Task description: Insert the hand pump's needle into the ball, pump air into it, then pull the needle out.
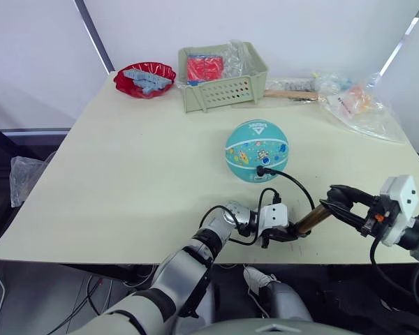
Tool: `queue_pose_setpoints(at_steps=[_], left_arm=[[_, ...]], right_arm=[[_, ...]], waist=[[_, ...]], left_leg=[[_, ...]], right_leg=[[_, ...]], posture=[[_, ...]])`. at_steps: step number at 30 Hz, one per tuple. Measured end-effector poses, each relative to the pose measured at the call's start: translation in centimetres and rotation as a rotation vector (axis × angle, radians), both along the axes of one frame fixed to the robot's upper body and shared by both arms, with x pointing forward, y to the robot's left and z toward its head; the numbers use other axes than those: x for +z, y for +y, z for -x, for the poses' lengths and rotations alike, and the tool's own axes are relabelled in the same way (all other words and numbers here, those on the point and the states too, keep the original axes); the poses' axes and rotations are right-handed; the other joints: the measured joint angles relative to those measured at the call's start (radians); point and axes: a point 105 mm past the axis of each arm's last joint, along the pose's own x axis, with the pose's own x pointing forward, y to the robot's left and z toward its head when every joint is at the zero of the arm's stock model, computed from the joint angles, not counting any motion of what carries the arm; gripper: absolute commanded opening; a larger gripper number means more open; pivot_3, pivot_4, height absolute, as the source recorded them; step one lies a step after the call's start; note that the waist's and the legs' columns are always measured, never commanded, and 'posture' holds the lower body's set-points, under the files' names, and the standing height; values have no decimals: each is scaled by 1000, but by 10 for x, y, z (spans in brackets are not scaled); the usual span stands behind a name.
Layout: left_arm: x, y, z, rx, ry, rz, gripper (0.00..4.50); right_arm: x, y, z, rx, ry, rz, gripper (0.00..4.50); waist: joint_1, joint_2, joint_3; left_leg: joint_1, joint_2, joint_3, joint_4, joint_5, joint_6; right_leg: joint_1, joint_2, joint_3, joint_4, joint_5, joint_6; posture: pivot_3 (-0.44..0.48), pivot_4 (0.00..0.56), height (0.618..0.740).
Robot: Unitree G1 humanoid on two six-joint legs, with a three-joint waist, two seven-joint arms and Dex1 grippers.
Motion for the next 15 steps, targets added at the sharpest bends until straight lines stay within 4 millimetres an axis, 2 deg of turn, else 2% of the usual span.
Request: queue_pose_setpoints(at_steps=[8, 15], left_arm=[[2, -2, 1, -10, 1, 5, 1047], [3, -2, 0, -12, -3, 5, 1047]], right_arm=[[36, -11, -1, -12, -14, -35, 1669], [86, -18, 2, 13, -98, -23, 1669]], waist=[[1, 6, 7], [1, 7, 11]], left_leg=[[-2, -2, 1, 0, 0, 0], [-2, -2, 1, 0, 0, 0]], right_leg=[[-2, -1, 1, 0, 1, 0], [-2, -1, 1, 0, 0, 1]], posture=[[0, 150, 738], [0, 150, 738]])
